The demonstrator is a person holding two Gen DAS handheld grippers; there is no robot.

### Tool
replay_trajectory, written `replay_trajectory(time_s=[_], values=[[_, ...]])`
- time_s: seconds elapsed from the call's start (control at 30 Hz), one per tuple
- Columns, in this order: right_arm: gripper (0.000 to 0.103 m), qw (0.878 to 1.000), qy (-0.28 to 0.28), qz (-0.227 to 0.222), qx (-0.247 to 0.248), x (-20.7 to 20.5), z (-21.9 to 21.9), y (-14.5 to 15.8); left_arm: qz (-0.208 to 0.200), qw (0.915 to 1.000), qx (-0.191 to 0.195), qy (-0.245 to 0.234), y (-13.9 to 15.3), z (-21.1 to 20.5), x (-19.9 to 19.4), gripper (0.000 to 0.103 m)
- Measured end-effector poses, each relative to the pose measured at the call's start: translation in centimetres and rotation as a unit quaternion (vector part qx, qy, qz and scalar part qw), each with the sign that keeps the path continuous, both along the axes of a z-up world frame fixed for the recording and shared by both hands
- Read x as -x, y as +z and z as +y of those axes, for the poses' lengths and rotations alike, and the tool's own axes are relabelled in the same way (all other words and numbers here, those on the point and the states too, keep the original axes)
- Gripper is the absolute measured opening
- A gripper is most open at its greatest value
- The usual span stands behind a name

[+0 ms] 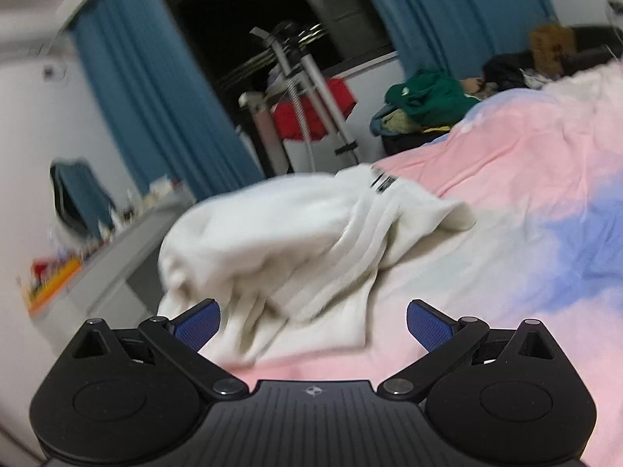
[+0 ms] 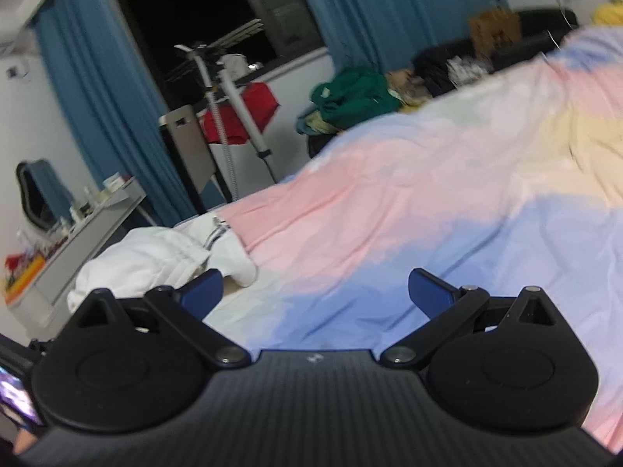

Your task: Fold clothes

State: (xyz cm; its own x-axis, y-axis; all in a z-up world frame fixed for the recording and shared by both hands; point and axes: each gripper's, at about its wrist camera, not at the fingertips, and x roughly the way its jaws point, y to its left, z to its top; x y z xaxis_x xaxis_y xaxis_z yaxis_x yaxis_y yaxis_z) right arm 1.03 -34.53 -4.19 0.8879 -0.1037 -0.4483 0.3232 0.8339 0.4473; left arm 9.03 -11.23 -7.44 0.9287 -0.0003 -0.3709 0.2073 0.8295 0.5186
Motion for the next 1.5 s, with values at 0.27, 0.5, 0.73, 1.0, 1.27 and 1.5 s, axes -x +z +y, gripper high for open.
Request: replay_trajectory(time_s=[0.27,0.5,0.73,1.0,1.27,1.5], values=[[0.103,0.999,0.005,0.014,-0.038,-1.1,-1.1,-2.3,-0.054,0.9952,-0.065,0.049,-3.6,-4.1,-7.3,0.103],[0.103,0.998,0.005,0.025,-0.059,-3.0,-1.9,-4.1,-0.117,0.989,-0.023,0.087,-3.1,-4.2,-10.5,0.103],[0.103,0.998,0.017,0.026,-0.058,-4.4,-1.2,-4.6,-0.189,0.9748,0.041,0.112,2.0,-0.4,-7.8,0.103],[0.103,0.997,0.047,-0.004,-0.057,-4.1,0.4,-3.8,-0.171,0.9631,0.09,0.187,8.0,8.6,-6.5,0.103],[0.103,0.997,0.075,-0.026,-0.004,-4.1,2.9,-2.9,-0.113,0.9437,0.136,0.28,10.6,18.9,-7.6,0.103],[0.103,0.989,0.126,-0.063,0.042,-4.4,6.2,-2.7,-0.045,0.9203,0.234,0.31,9.0,27.1,-5.7,0.103]])
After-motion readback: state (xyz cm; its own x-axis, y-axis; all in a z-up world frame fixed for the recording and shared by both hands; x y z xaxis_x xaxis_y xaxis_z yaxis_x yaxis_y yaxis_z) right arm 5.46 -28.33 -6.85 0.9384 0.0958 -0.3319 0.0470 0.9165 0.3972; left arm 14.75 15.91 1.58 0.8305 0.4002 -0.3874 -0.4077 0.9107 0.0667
